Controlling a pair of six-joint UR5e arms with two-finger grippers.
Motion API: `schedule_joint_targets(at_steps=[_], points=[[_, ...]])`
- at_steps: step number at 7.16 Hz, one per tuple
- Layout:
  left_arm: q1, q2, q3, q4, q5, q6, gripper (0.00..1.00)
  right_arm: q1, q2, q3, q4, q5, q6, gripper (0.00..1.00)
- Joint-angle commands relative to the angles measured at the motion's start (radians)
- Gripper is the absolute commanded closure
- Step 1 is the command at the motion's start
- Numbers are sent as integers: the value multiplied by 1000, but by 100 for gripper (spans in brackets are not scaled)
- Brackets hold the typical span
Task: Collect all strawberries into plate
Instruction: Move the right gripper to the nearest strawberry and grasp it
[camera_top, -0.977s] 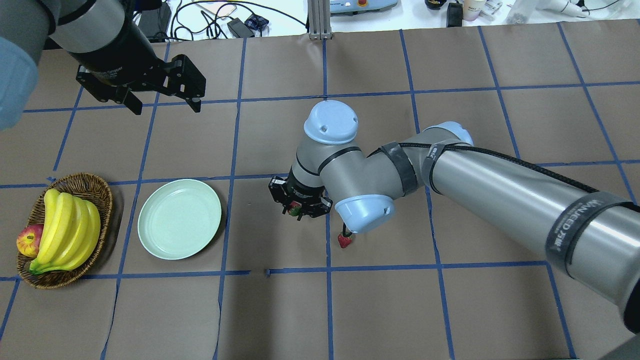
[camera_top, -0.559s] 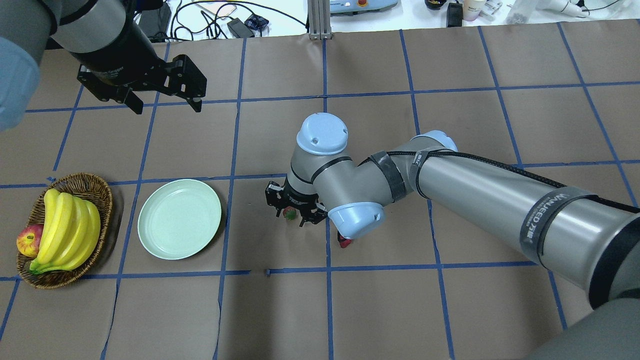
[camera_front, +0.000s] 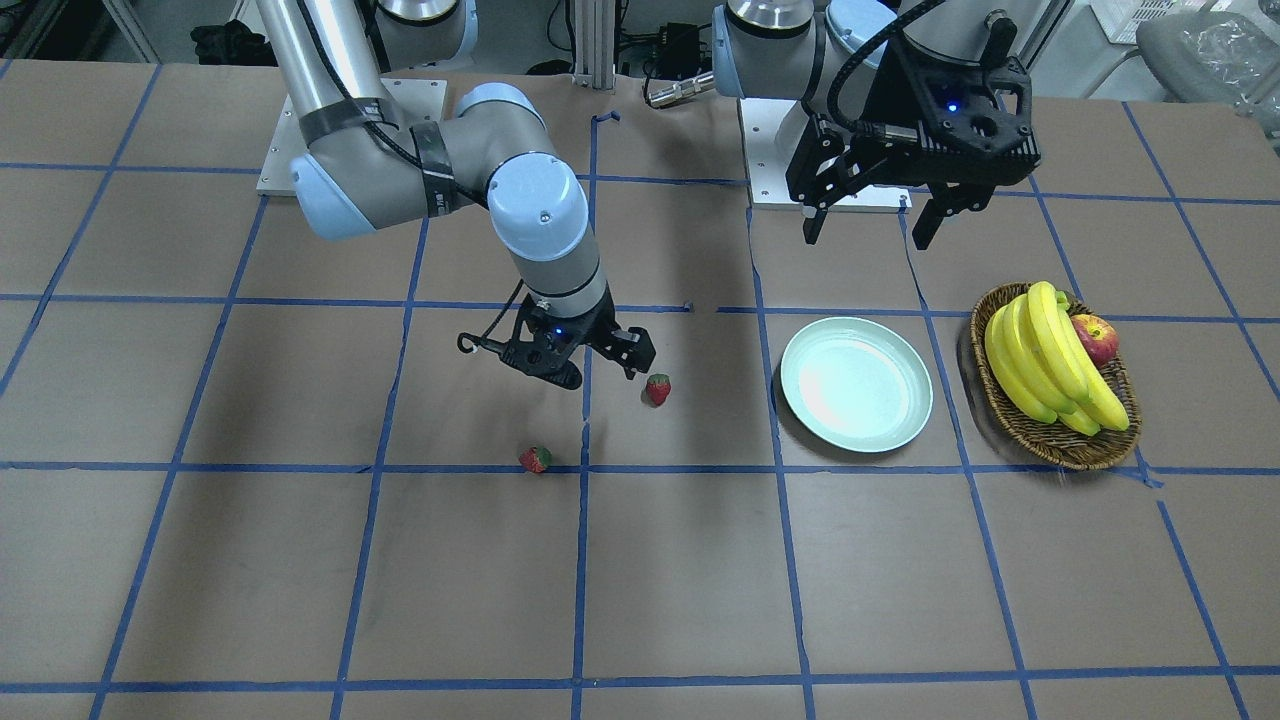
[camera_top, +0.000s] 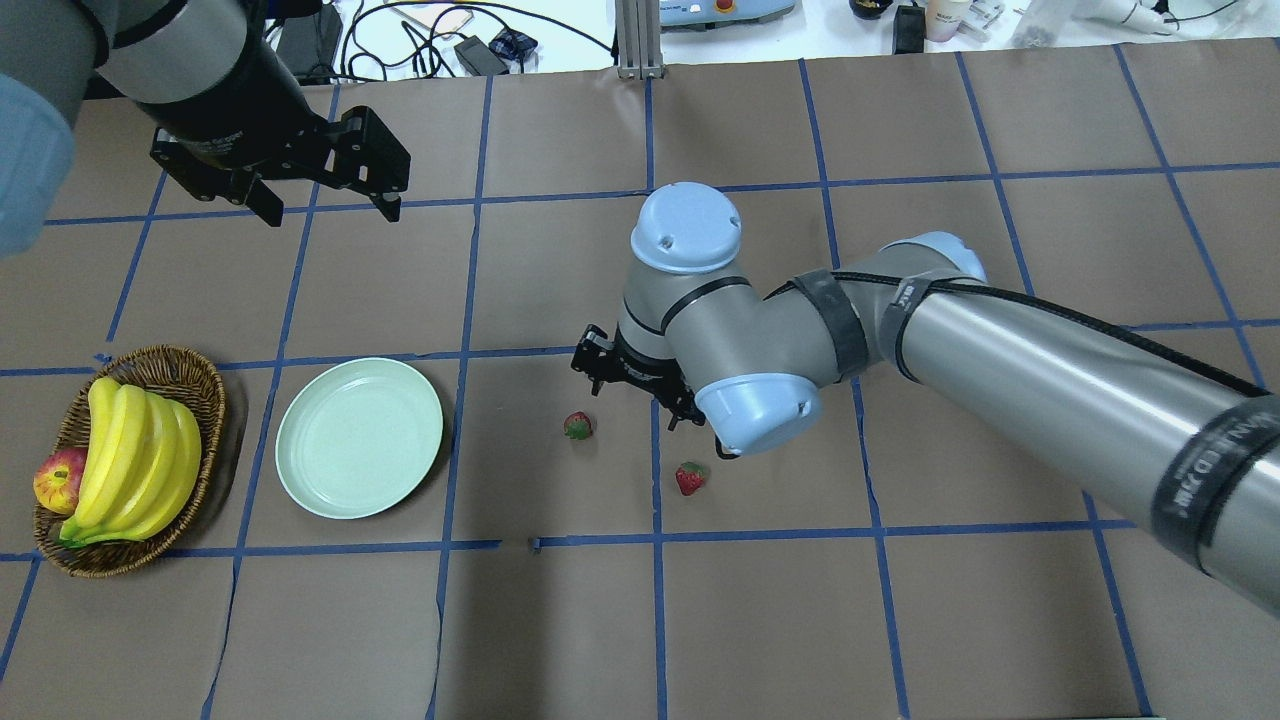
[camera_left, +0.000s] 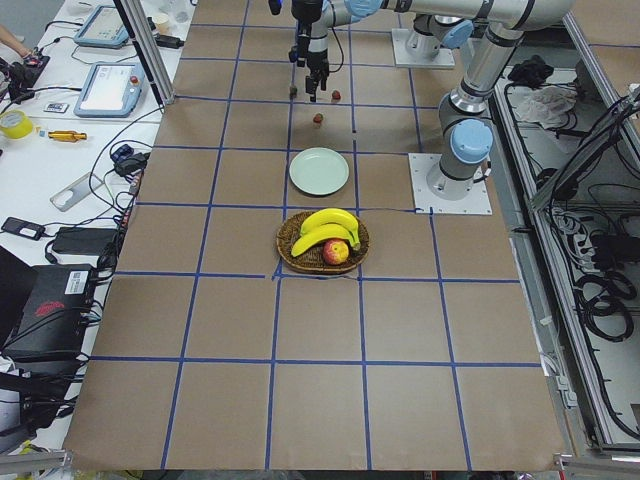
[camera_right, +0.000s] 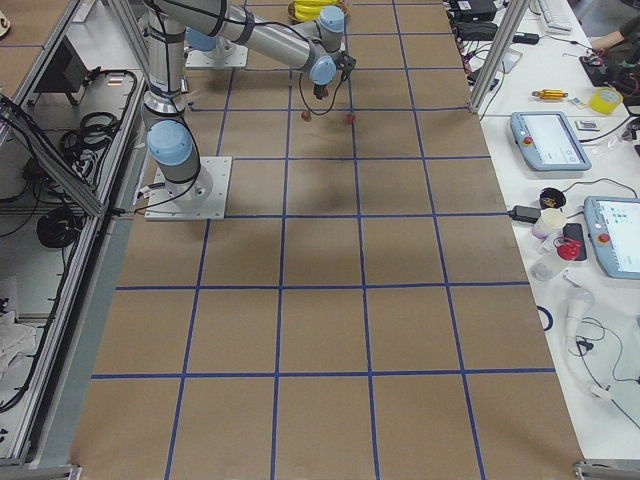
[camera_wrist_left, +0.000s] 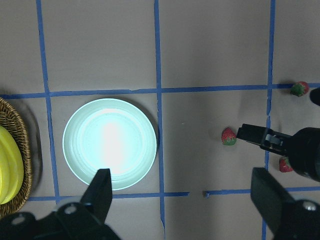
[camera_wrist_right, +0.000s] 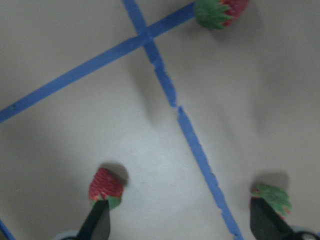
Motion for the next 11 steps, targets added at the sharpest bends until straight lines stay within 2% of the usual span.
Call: schedule_joint_targets(at_steps=[1, 3, 7, 8, 9, 11], points=[[-4, 0, -1, -2, 5, 0, 0, -25, -32, 51, 177, -5, 110, 1], [-1, 0, -3, -6, 5, 2, 0, -25, -27, 103, 165, 2, 158, 1], [-1, 1, -9, -3, 0, 2, 0, -25, 34, 113, 95, 1, 157, 5], [-2, 1, -9, -5, 2, 2, 0, -25, 36, 119, 89, 1, 157, 48], [-1, 3, -9, -3, 2, 2, 0, -25, 34, 119, 89, 1, 157, 99], [-1, 3, -9, -3, 0, 2, 0, -25, 33, 117, 41, -10, 154, 100]])
